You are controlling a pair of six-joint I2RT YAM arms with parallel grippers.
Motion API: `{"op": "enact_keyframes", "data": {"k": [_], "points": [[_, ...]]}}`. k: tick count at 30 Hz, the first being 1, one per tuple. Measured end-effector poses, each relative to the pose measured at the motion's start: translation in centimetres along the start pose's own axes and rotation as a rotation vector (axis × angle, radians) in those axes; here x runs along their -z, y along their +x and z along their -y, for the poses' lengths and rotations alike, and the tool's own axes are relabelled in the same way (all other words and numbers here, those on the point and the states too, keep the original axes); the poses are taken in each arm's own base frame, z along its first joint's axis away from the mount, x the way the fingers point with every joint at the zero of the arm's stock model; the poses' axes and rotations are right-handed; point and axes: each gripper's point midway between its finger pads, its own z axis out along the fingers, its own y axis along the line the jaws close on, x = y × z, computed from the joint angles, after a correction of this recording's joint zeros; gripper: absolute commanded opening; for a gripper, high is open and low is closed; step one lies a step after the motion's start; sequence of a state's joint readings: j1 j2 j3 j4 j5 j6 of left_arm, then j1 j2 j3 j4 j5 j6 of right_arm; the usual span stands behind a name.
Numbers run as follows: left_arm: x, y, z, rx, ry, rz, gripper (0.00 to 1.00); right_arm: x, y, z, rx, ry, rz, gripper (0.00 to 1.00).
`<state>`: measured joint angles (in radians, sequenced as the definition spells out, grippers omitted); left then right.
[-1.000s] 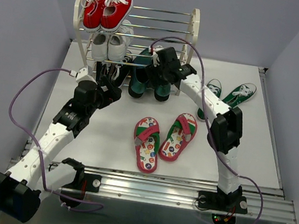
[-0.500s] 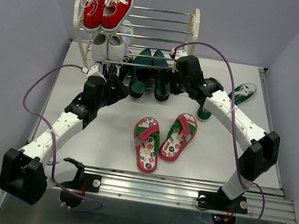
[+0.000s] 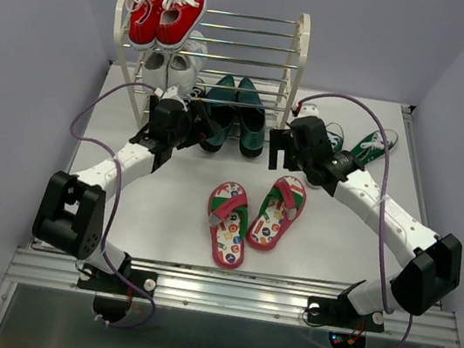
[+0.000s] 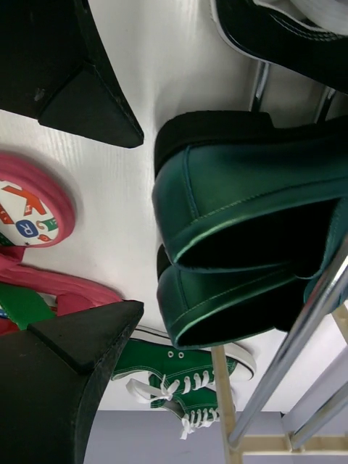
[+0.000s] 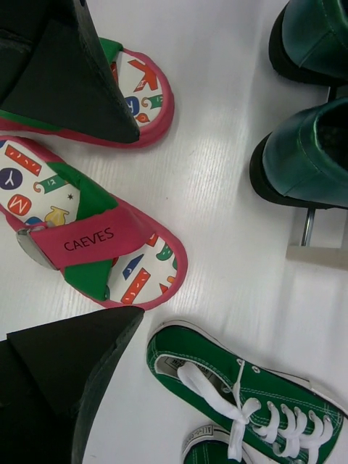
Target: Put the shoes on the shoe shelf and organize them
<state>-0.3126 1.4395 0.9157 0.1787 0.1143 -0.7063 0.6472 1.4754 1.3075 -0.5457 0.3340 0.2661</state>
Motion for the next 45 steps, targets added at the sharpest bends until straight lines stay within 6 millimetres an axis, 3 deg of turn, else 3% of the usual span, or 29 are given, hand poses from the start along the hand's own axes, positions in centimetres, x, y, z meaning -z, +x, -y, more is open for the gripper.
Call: {"op": "enact_keyframes", "data": {"k": [12,18,19,21,25,31,45], "points": [[-3.4,0.0,0.1,-0.017,0.000,-0.035,0.97,2.4,-1.0,1.7,-0.032,0.028,0.069,1.00],[-4.6,0.7,0.0,-0.024,-0.008,-0.067,0.72,2.2,-0.6,2.0,-0.031,0.042,0.065,1.00],[-4.6,0.7,0.0,-0.024,-0.009,-0.069,0.57,2.2,-0.5,2.1,-0.031,0.044,0.063,1.00],[-4.7,0.6,0.1,-0.027,-0.007,-0.070,0.42,2.2,-0.4,2.1,-0.032,0.045,0.060,1.00],[-4.8,-0.3,1.6,-0.035,0.031,-0.052,0.26,2.2,-0.4,2.1,-0.034,0.048,0.062,1.00],[-5.2,0.0,2.3,-0.036,0.054,-0.068,0.06,2.2,-0.4,2.2,-0.036,0.053,0.062,1.00],[-5.4,0.0,1.7,-0.029,0.012,-0.054,0.01,1.5,-0.7,1.2,-0.041,0.012,0.069,1.00]]}}
